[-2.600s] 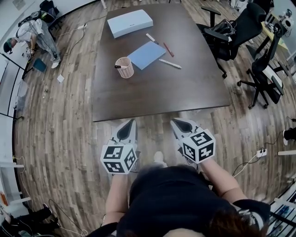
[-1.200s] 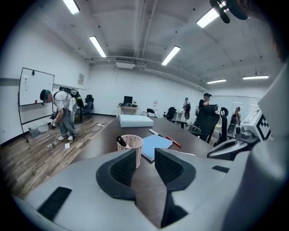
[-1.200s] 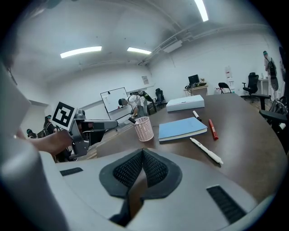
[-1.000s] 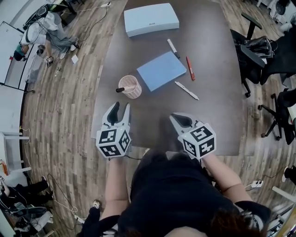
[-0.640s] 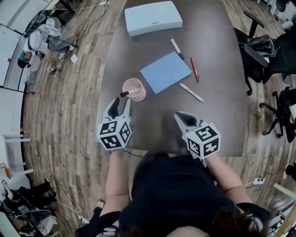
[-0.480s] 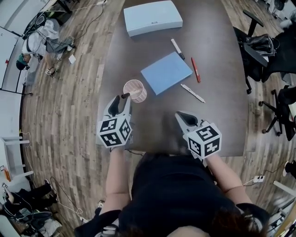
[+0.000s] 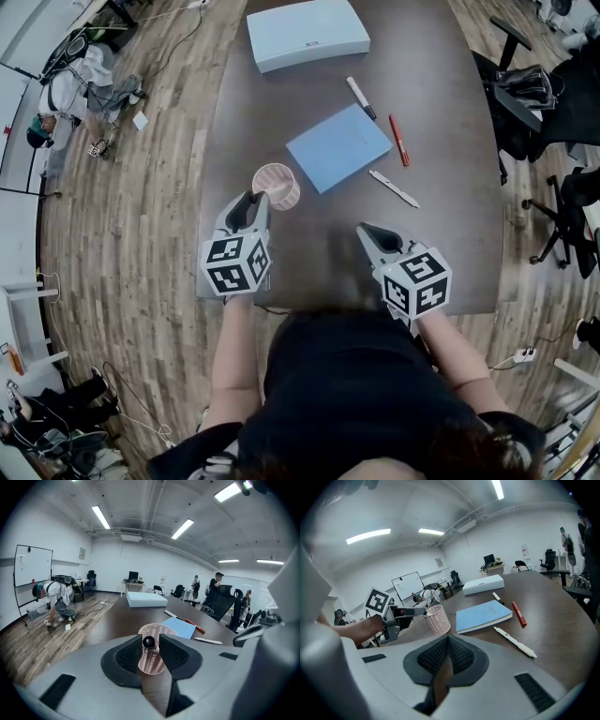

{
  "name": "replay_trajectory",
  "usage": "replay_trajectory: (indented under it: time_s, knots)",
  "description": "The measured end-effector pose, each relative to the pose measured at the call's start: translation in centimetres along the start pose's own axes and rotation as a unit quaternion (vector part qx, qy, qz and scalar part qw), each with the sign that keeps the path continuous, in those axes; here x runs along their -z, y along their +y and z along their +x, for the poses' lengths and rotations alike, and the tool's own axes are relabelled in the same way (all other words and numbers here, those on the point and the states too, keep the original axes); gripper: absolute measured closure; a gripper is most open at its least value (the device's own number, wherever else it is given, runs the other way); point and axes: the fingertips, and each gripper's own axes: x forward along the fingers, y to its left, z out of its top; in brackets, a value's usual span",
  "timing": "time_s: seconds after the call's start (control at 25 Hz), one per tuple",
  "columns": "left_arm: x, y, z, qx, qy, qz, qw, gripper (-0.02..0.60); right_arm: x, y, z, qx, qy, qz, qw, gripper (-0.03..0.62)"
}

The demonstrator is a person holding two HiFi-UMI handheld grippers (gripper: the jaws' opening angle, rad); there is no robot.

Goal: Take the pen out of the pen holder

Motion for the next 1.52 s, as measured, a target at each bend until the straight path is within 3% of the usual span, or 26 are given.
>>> replay_trajectory:
  time_s: [0.4,0.6,0.92,1.24,1.52]
  knots:
    - [-0.8,-0.5,-0.8,0.008,-0.017,0.018,0.9997,0.492,-0.2,0.3,-0.1,-0.001,-0.003,-0.004,1.0,0.576]
    - [-2.8,-1.0,-2.4,0.007,-0.05,0.05,0.9975,0.494,-0.4,-0.2,-0.5,0.006,-0.011,-0.003,1.0,0.576]
    - [-7.0,-2.2,-6.0,0.035,-0.122,0.026,0.9915,0.494,-0.3,-0.5,-1.5,0.019,-0.018,0.0,1.0,0.576]
    - [-11.1,-7.3,-8.5,0.107,-0.188,0.054,0.9748,0.494,-0.3,-1.8,-3.0,0.046,-0.033,0.017,0.998,0.576]
    - [-10.6,-13.1,-8.0,0.199,-0.172,0.078,0.9617,0.494,0.2,-3.0,-4.2,0.08,-0.038,0.033,0.995,0.576]
